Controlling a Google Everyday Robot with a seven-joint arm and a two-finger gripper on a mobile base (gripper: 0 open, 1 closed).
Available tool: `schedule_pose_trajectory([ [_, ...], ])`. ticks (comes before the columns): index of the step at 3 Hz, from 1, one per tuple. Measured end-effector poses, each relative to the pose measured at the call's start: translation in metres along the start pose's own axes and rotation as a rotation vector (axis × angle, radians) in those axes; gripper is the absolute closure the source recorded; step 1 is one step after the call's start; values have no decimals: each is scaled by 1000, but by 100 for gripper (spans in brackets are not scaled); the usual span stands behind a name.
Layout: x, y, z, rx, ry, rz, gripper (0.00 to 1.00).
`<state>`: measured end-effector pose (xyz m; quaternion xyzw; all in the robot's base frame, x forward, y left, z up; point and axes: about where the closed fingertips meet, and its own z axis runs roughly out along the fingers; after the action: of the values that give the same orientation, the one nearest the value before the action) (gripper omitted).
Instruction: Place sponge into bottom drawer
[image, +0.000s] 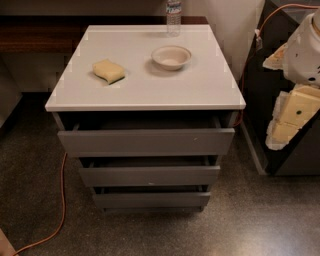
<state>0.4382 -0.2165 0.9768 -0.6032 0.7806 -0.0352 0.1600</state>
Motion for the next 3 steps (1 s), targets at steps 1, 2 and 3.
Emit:
schedule_pose_trajectory([
  [1, 0, 0, 0, 0, 0, 0, 0],
  [2, -7, 7, 15, -7, -12, -32, 0],
  [3, -20, 25, 64, -44, -75, -86, 0],
])
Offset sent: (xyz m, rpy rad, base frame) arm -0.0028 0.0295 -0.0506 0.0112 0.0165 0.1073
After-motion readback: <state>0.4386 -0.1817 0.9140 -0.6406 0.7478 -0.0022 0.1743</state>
